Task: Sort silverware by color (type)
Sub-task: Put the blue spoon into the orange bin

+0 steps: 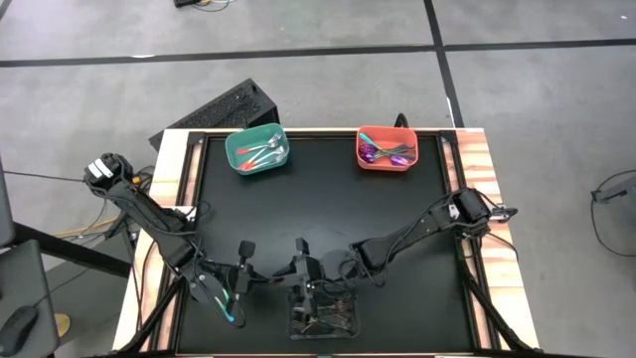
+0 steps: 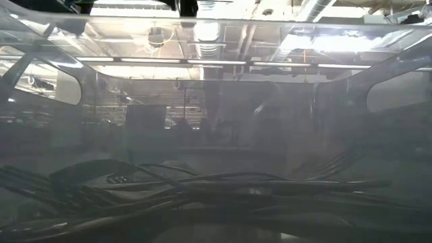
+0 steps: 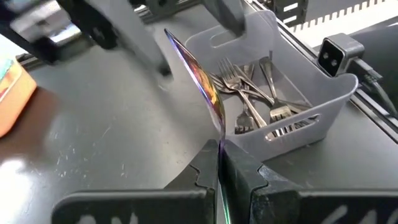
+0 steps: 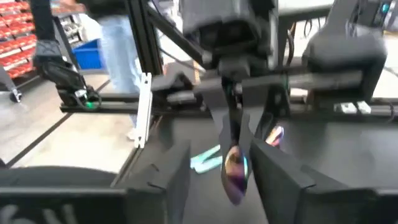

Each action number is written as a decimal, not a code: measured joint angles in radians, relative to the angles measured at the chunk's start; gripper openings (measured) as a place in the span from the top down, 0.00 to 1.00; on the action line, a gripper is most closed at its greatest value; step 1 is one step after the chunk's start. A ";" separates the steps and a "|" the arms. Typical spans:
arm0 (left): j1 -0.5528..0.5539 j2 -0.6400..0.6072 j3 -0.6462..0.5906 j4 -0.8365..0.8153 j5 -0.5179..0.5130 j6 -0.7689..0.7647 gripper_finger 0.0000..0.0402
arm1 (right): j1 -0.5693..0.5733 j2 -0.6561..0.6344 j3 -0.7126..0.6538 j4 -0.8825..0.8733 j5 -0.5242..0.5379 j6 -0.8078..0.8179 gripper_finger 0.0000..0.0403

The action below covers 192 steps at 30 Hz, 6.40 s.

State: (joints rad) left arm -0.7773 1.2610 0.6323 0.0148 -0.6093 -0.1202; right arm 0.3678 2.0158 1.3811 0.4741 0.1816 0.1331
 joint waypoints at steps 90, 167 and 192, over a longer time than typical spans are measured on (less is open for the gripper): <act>0.533 0.000 0.000 -0.426 -0.151 -0.183 0.75 | -0.840 -0.650 -0.422 -0.945 0.338 0.293 0.65; 0.163 0.000 -0.004 -0.374 -0.349 0.258 1.00 | -0.148 -0.364 -0.384 -0.060 0.054 0.285 0.58; 0.257 0.000 -0.003 -0.128 -0.534 0.527 1.00 | -0.179 -0.344 -0.356 -0.074 0.081 0.341 0.64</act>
State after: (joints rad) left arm -0.5205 1.2606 0.6289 -0.1127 -1.1434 0.4064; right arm 0.1890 1.6718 1.0256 0.4001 0.2623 0.4741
